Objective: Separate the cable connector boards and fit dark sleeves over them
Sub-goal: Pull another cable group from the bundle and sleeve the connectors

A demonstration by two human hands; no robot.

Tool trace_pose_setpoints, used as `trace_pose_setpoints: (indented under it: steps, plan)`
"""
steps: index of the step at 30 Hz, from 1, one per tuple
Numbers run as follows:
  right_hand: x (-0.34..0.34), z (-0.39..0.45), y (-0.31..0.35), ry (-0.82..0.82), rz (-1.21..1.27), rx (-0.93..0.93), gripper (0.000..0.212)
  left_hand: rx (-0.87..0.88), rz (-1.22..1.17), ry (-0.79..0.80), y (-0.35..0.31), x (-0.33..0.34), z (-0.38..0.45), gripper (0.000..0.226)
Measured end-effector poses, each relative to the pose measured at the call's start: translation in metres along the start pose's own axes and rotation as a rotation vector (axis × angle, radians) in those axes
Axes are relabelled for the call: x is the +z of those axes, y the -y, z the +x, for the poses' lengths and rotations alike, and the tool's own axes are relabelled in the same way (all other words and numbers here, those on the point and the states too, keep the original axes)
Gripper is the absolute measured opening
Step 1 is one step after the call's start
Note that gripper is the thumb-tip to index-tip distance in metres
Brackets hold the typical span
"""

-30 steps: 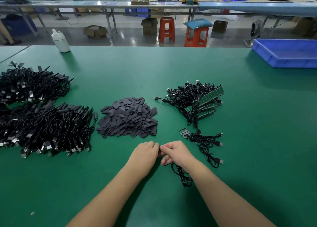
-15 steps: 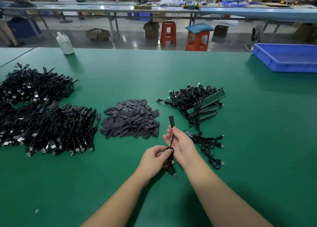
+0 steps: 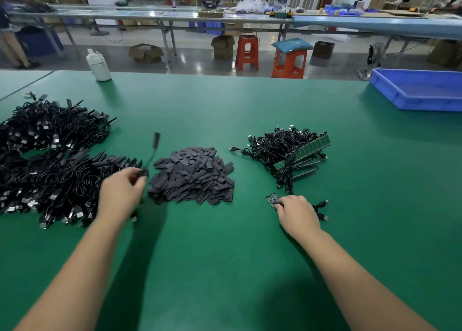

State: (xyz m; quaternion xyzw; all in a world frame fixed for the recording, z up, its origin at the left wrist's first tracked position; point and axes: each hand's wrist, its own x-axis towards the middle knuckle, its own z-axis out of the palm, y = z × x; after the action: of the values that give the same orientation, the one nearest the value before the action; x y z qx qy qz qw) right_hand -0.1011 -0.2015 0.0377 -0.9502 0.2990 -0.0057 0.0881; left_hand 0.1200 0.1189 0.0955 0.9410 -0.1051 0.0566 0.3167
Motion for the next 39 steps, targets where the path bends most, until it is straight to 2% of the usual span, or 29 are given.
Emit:
trace_pose_setpoints:
  steps: [3, 6, 10, 13, 16, 20, 23, 25, 29, 31, 33, 35, 37, 39]
  plan:
    - [-0.001, 0.000, -0.001, -0.005, -0.021, 0.005, 0.030, -0.095, 0.156, -0.057, 0.036, -0.017, 0.028, 0.026]
    - [-0.001, -0.001, 0.003, 0.031, 0.005, 0.018, 0.022, -0.218, 0.197, -0.030, 0.061, -0.021, 0.038, 0.029]
    - [0.002, -0.001, 0.004, 0.016, 0.036, 0.004, 0.033, -0.248, 0.280, -0.056, 0.064, -0.019, 0.034, 0.032]
    - [0.002, -0.001, 0.001, 0.085, -0.026, -0.049, 0.041, -0.182, 0.300, -0.156, 0.057, -0.014, 0.030, 0.038]
    - [0.001, 0.000, 0.000, 0.183, -0.067, -0.056, 0.045, -0.025, 0.234, -0.258, 0.043, -0.007, 0.024, 0.035]
    - [0.001, 0.000, 0.002, 0.212, -0.024, -0.012, 0.042, 0.183, 0.165, -0.264, 0.011, 0.011, 0.009, 0.026]
    - [-0.003, -0.001, 0.005, 0.218, 0.005, 0.003, 0.039, 0.263, 0.123, -0.154, -0.017, 0.032, -0.012, 0.025]
    - [-0.006, -0.003, 0.007, 0.246, 0.038, 0.012, 0.037, 0.314, 0.062, -0.014, -0.034, 0.050, -0.030, 0.025]
    - [-0.010, -0.005, 0.008, 0.260, 0.212, 0.048, 0.028, 0.351, -0.067, 0.475, -0.062, 0.086, -0.070, 0.026]
    - [-0.017, -0.005, 0.011, 0.194, 0.361, 0.074, 0.028, 0.345, -0.127, 0.610, -0.075, 0.103, -0.091, 0.032]
    - [-0.028, -0.005, 0.016, 0.102, 0.458, 0.076, 0.027, 0.300, -0.229, 0.662, -0.090, 0.117, -0.106, 0.042]
    - [-0.040, -0.005, 0.022, 0.019, 0.531, 0.047, 0.016, 0.227, -0.381, 0.670, -0.109, 0.124, -0.114, 0.047]
    - [-0.051, -0.006, 0.028, -0.068, 0.624, 0.013, 0.007, 0.161, -0.507, 0.649, -0.128, 0.123, -0.116, 0.042]
    - [-0.062, -0.009, 0.033, -0.155, 0.668, -0.008, 0.004, 0.157, -0.534, 0.594, -0.144, 0.120, -0.115, 0.028]
